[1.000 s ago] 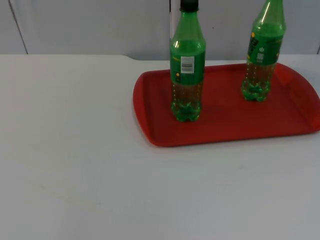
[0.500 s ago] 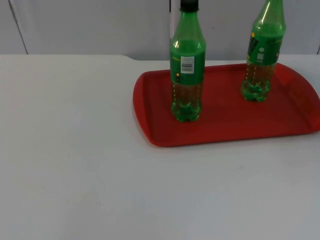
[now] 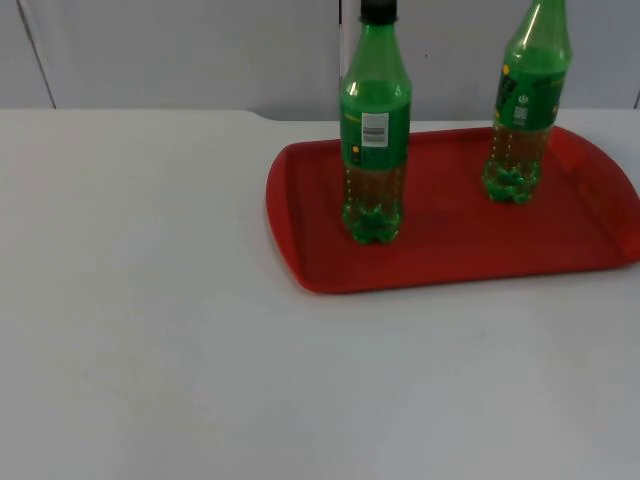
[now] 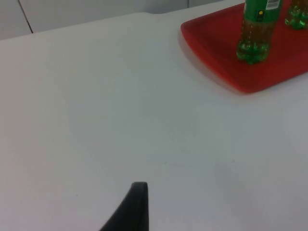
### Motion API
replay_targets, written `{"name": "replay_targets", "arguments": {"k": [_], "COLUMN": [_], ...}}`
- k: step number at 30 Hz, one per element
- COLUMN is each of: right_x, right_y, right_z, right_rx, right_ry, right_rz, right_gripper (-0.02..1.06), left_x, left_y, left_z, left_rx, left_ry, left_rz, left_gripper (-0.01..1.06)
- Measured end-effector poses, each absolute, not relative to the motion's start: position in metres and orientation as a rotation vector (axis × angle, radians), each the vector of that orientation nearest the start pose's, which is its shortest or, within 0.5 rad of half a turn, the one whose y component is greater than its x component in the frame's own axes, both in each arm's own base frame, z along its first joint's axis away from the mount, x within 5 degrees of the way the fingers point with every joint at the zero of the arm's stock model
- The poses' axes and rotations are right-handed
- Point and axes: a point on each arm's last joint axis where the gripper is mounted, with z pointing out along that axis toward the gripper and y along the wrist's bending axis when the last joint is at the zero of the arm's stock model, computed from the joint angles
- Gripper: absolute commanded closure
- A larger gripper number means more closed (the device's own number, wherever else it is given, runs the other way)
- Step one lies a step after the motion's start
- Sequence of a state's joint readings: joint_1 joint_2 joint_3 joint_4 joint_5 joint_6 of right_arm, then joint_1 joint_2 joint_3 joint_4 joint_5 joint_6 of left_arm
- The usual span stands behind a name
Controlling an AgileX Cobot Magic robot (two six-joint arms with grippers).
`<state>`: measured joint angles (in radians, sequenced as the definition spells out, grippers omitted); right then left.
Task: Place the bottle upright on the tray.
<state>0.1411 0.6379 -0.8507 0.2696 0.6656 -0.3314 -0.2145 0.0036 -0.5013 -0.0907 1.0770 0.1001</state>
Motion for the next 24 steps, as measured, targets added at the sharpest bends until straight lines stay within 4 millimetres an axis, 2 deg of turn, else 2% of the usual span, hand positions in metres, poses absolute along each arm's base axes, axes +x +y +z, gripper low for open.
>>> {"name": "replay_targets", "arguments": {"k": [4, 5, 15, 24], "right_x": [0.086, 0.086, 0.038, -0.005], "right_y": [0.028, 0.028, 0.023, 0.007], "right_z": [0.377, 0.377, 0.352, 0.342], "right_rx": [-0.339, -0.339, -0.348, -0.256], "right_ry": [1.861, 1.861, 1.896, 1.850], "right_rz": [0.191, 0.191, 0.226, 0.130], "right_gripper": [-0.01, -0.01, -0.01, -0.01], "left_x": [-0.007, -0.007, -0.007, -0.007], "left_y": [-0.006, -0.006, -0.006, -0.006], "left_z": [0.277, 0.277, 0.277, 0.277], "left_rx": [0.328, 0.328, 0.328, 0.328], "left_ry": [2.038, 2.038, 2.038, 2.038], "left_rz": [-0.180, -0.180, -0.180, -0.180], "left_gripper": [0.00, 0.00, 0.00, 0.00]}}
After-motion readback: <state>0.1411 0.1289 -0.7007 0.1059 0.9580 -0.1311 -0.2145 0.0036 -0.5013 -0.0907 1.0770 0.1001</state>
